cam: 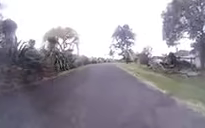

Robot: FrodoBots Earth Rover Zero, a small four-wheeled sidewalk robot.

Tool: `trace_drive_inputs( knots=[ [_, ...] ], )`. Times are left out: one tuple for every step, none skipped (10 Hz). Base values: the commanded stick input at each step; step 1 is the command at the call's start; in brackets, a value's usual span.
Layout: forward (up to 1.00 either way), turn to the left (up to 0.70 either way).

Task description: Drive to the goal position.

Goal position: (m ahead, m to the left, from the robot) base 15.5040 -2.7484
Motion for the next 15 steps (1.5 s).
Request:
trace_drive_inputs(
  knots=[
    [0.85, 0.00],
    [0.85, 0.00],
    [0.85, 0.00],
    [0.85, 0.00],
    [0.85, -0.01],
    [0.85, -0.03],
    [0.85, -0.04],
    [0.85, -0.05],
    [0.85, -0.04],
    [0.85, -0.04],
    [0.85, -0.03],
    [0.85, -0.03],
    [0.85, -0.03],
    [0.85, -0.02],
    [0.85, -0.02]
  ],
)
